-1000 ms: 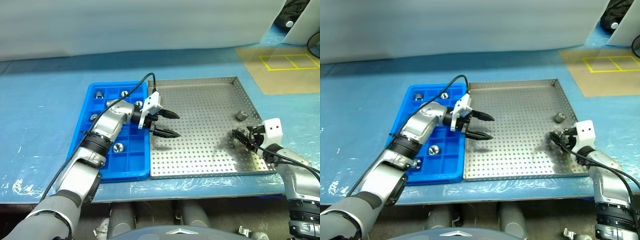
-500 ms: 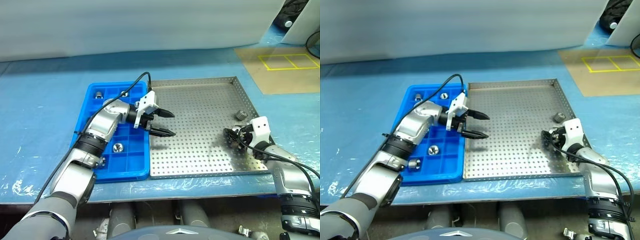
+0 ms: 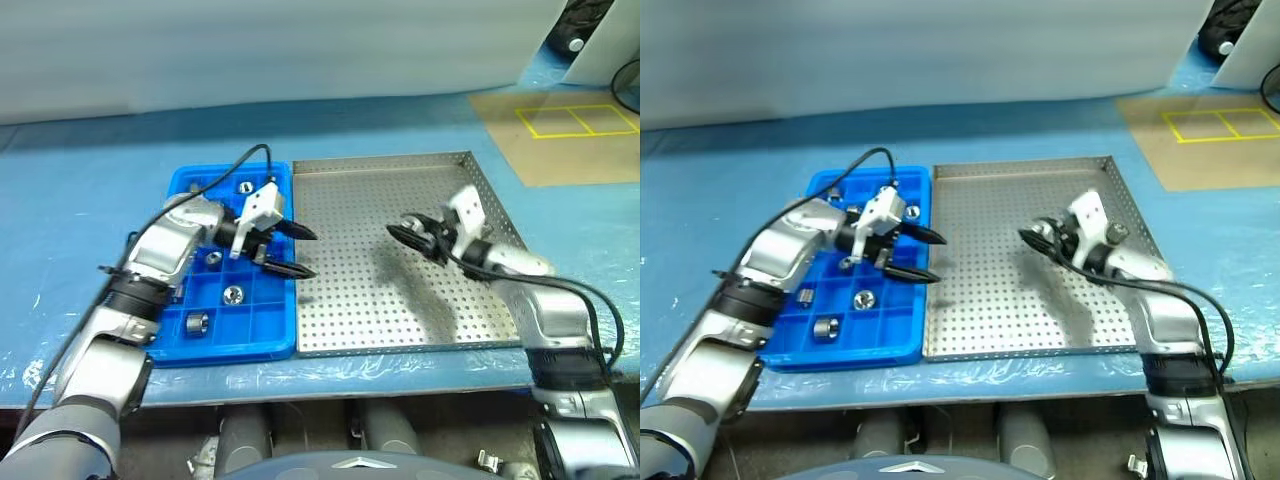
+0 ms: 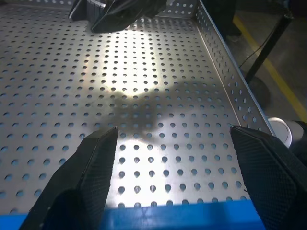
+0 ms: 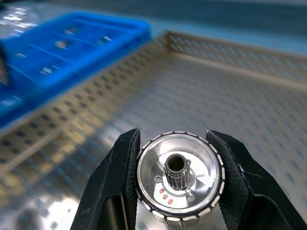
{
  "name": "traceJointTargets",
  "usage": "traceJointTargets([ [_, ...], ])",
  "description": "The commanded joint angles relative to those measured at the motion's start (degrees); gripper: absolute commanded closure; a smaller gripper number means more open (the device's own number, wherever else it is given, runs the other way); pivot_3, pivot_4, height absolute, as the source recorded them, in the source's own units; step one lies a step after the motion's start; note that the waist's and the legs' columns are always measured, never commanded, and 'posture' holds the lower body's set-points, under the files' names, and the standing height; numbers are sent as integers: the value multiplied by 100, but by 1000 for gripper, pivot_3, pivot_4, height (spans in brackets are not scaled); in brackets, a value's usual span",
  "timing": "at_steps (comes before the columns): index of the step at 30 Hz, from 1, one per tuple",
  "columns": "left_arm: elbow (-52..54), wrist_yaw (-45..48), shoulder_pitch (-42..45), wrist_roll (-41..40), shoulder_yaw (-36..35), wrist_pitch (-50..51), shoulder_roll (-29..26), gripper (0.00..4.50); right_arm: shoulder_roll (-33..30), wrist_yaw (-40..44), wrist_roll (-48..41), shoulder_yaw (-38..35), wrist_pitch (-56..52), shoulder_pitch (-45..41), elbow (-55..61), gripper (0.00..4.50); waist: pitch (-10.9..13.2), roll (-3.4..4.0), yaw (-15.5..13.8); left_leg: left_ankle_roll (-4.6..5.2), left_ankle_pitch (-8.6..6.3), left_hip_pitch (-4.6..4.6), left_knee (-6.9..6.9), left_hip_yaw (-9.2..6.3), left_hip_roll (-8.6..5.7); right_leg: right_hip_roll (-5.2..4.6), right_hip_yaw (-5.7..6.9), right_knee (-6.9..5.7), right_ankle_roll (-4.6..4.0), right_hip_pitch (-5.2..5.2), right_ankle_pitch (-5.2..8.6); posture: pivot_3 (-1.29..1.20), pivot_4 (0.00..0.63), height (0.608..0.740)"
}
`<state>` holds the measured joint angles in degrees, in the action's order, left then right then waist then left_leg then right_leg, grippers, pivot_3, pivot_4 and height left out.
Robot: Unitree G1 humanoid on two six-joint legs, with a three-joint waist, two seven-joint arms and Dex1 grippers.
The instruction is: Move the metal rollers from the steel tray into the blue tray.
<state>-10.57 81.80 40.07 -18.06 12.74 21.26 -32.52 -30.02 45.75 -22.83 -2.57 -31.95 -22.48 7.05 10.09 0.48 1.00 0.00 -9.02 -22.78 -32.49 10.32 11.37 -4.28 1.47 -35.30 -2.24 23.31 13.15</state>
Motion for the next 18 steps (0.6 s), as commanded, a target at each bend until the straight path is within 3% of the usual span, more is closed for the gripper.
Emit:
traceJointTargets([
  [1, 494, -213, -134, -218, -430, 260, -304, 540, 121, 555, -149, 577, -77, -365, -21, 2748, 0, -1, -85, -3, 2, 0, 8, 0, 0, 0, 1, 5, -1, 1, 0, -108, 150, 740],
  [11, 2587, -1237, -2046, -755, -1776, 1279, -1372, 540, 936, 1523, 377, 1531, 876, -1532, -1915, 2748, 6, -11, -514, -33, 21, -62, 24, -6, 2, -1, 16, -17, -14, 78, 8, 249, 150, 740],
  [18, 3841, -2051, -3297, -1253, -2623, 1902, -1479, 540, 1400, 2143, 699, 1827, 1465, -2162, -3027, 2748, 7, -14, -930, -49, 29, -59, 25, -18, 15, -1, 34, -42, -32, 79, 19, 375, 150, 740],
])
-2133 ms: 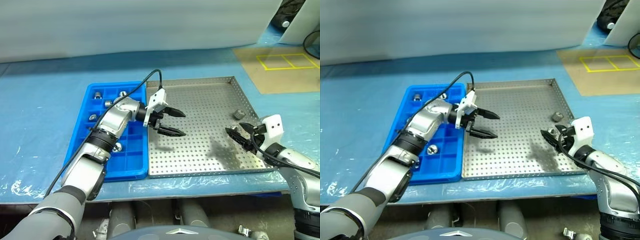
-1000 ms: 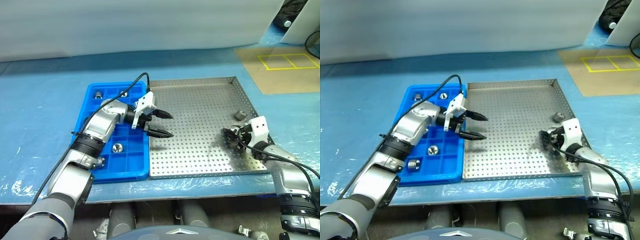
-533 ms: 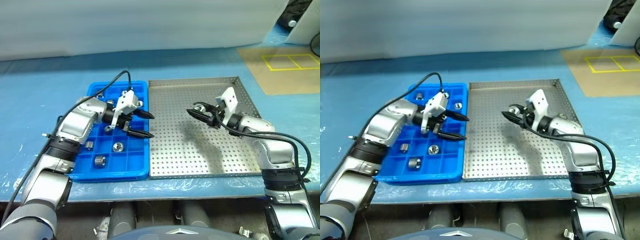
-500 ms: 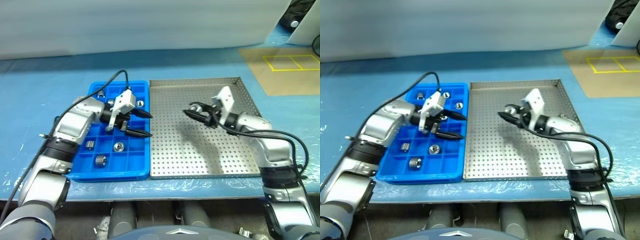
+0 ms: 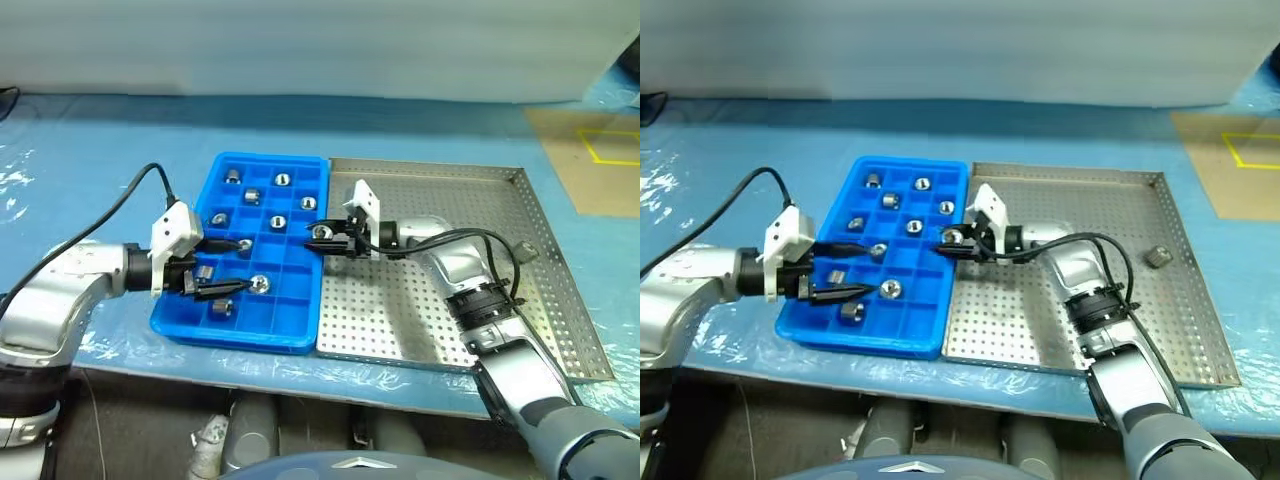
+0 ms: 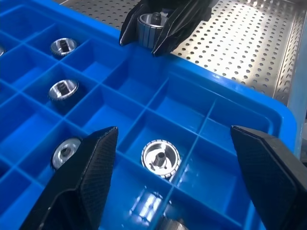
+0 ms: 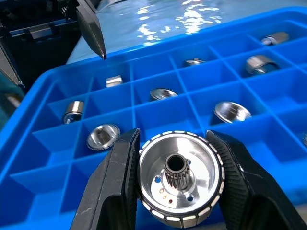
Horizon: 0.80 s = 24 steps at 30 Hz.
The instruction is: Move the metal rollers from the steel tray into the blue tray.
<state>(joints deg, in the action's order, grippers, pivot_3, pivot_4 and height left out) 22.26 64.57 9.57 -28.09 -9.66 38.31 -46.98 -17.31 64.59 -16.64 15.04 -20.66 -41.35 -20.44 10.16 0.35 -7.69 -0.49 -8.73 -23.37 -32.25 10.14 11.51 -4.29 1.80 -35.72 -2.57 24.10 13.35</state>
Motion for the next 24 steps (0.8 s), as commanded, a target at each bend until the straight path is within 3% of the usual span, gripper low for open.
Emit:
traceJointTargets([
  [1, 670, -439, -340, -321, -460, 268, -15, 540, 187, 279, 166, 93, 474, -338, -454, 2748, 0, -1, -100, -1, 0, 0, -1, -1, 1, 0, -1, -1, 0, 0, 0, 390, 150, 740],
  [7, 917, -735, -616, -524, -566, 346, -82, 540, 370, 237, 411, -20, 924, -528, -1085, 2748, -1, -2, -270, -9, 5, 4, -1, -3, 5, 0, -2, -4, 0, -2, 0, 398, 150, 740],
  [16, 668, -800, -269, -543, -265, 258, -127, 540, 217, 423, 340, -135, 840, -285, -772, 2748, -2, -4, -280, -12, 7, 4, -1, -3, 5, 2, -3, -5, 1, -1, 0, 347, 150, 740],
  [21, 475, -710, -43, -489, -29, 175, -133, 540, 209, 310, 283, -192, 473, -118, -479, 1201, -3, -5, -244, -13, 8, 3, -2, -3, 6, 5, -4, -6, 1, 0, -1, 310, 150, 740],
  [24, 329, -657, 143, -473, 119, 113, -117, 540, 187, 312, 133, -289, 205, -65, -256, 1201, -3, -5, -245, -17, 10, 6, -2, -3, 9, 9, -4, -10, 1, 0, -1, 284, 150, 740],
])
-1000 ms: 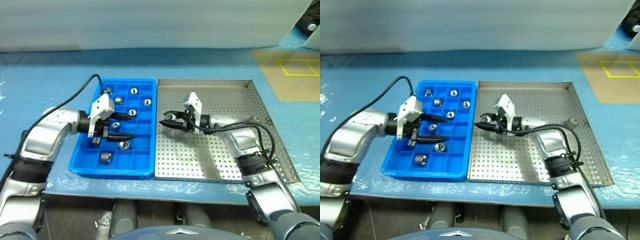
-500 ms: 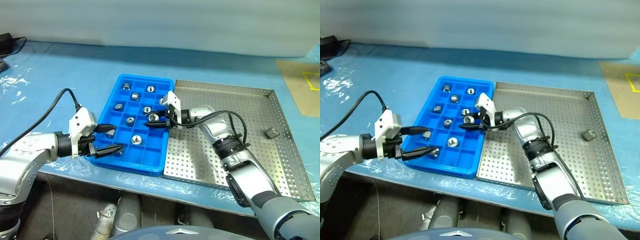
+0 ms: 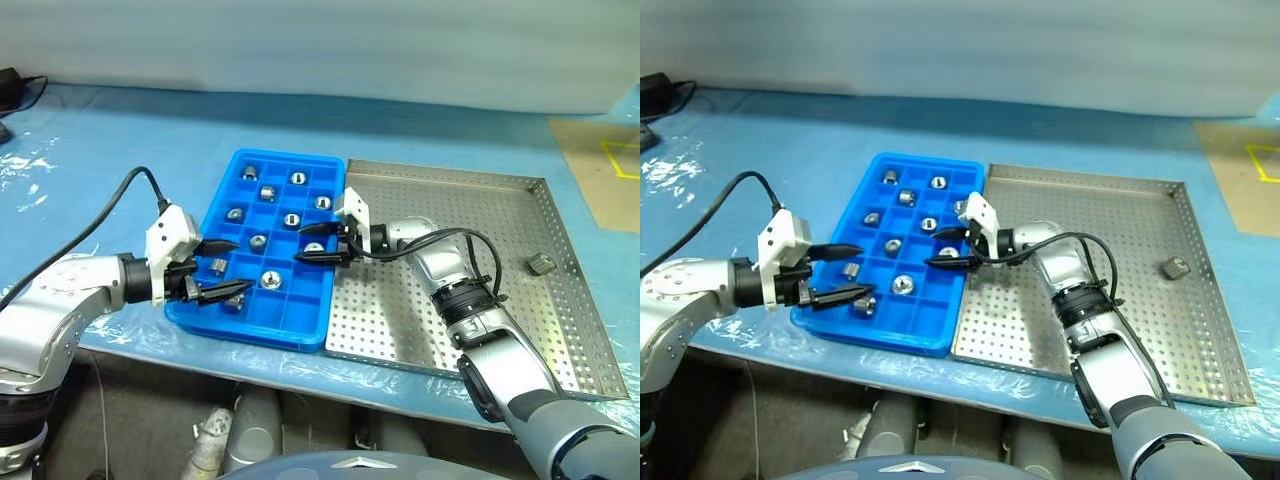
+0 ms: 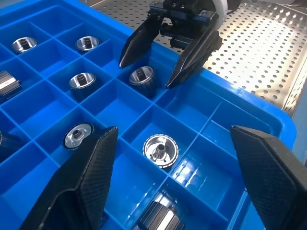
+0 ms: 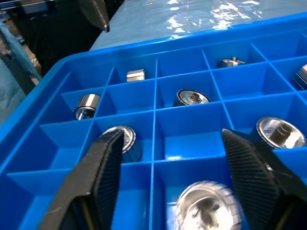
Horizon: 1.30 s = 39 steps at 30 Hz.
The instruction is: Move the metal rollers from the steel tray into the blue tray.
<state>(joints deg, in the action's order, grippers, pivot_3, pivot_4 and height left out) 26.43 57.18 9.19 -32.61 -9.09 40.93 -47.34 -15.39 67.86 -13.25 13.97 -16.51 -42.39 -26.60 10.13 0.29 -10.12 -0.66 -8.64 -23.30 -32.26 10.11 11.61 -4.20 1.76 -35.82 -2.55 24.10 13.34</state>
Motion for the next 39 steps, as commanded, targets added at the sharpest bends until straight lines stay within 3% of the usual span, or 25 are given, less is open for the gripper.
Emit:
traceJointTargets([
  [1, -128, 104, 234, -14, 113, -173, -73, 540, -11, -92, -179, -204, -199, 56, 396, 1201, 0, 0, -2, 0, 0, 0, 0, 0, 0, 0, 0, 0, 0, 0, 0, 273, 150, 740],
  [12, -1467, 631, 1660, 398, 1211, -887, 494, 540, -458, -844, -377, -894, -548, 472, 1255, 1201, -1, -2, 120, -25, 16, 0, -6, 4, -6, 1, -8, -7, 3, -1, -2, 45, 150, 740],
  [17, -2935, 947, 2849, 876, 1886, -1641, 1444, 540, -773, -1882, -478, -1831, -702, 999, 1963, 1201, -2, -2, 243, -26, 17, 0, -10, 12, -11, 3, -10, -10, 4, -6, -2, -127, 150, 740],
  [23, -4246, 1487, 3686, 1276, 2324, -2386, 2336, 540, -1158, -2840, -349, -2559, -721, 1848, 2541, 1201, -5, -7, 634, -11, 9, -1, -25, 21, -41, 2, -35, 6, 26, -13, -15, -304, 150, 740],
  [31, -5403, 1852, 4190, 1663, 2509, -3124, 3171, 540, -1279, -3960, -183, -3273, -483, 2676, 2789, 1201, -5, -7, 1110, 43, -2, 3, -35, 22, -47, 4, -36, 7, 25, -16, -15, -438, 150, 740],
  [39, -5636, 2042, 4275, 1778, 2418, -3271, 3326, 540, -1273, -4574, 55, -3547, 330, 2786, 2036, 1201, -5, -6, 1254, 69, -19, 17, -69, 23, -47, 2, -36, 13, 32, -51, -20, -428, 150, 740],
])
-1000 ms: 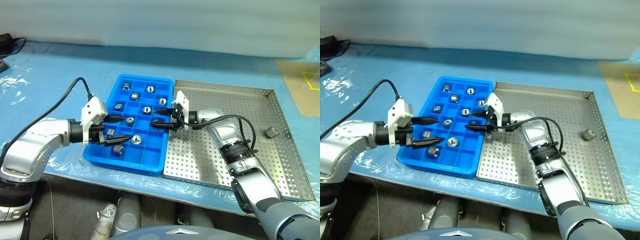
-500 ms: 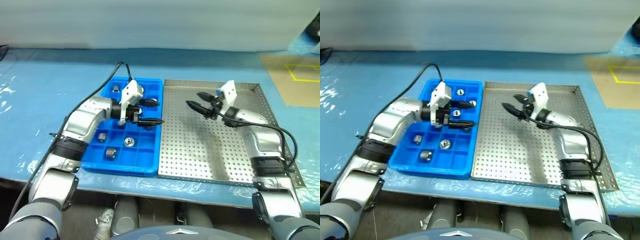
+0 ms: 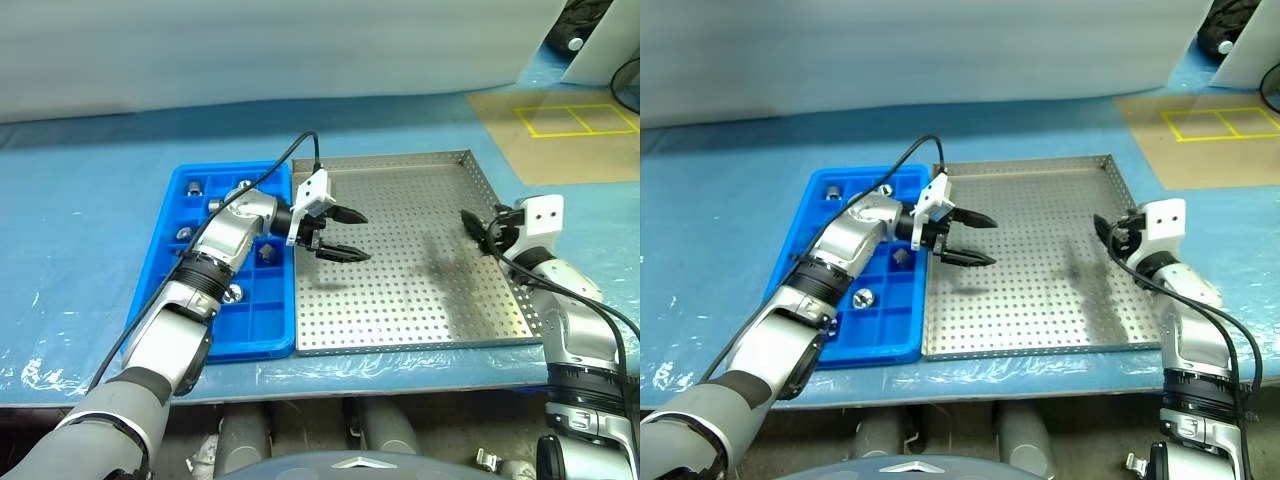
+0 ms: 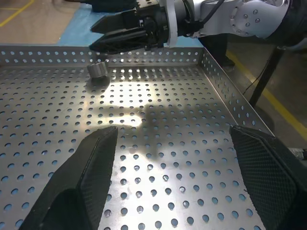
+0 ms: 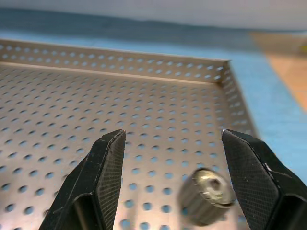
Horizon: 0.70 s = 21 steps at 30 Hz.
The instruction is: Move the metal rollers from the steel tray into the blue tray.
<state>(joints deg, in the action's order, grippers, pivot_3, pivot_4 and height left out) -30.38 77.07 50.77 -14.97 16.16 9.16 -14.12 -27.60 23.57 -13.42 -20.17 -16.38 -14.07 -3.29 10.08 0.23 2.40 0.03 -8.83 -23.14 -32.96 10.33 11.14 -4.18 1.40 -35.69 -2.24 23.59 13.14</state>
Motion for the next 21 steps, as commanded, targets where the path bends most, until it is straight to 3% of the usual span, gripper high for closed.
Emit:
traceJointTargets([
  [1, 66, 46, 102, 14, -122, -90, -3, 540, -76, -149, 128, -90, 421, -68, -486, 1201, 0, 0, 2, 2, -7, 6, -3, 0, 0, -1, 1, 4, 0, -10, 0, -418, 150, 740],
  [21, 1031, -240, -504, -35, -268, 419, -484, 540, -195, -18, 627, 498, 1744, -918, -3595, 1201, 0, 2, -53, 34, -20, 9, -14, -2, -10, -22, 4, 19, -1, -37, 0, -294, 150, 740],
])
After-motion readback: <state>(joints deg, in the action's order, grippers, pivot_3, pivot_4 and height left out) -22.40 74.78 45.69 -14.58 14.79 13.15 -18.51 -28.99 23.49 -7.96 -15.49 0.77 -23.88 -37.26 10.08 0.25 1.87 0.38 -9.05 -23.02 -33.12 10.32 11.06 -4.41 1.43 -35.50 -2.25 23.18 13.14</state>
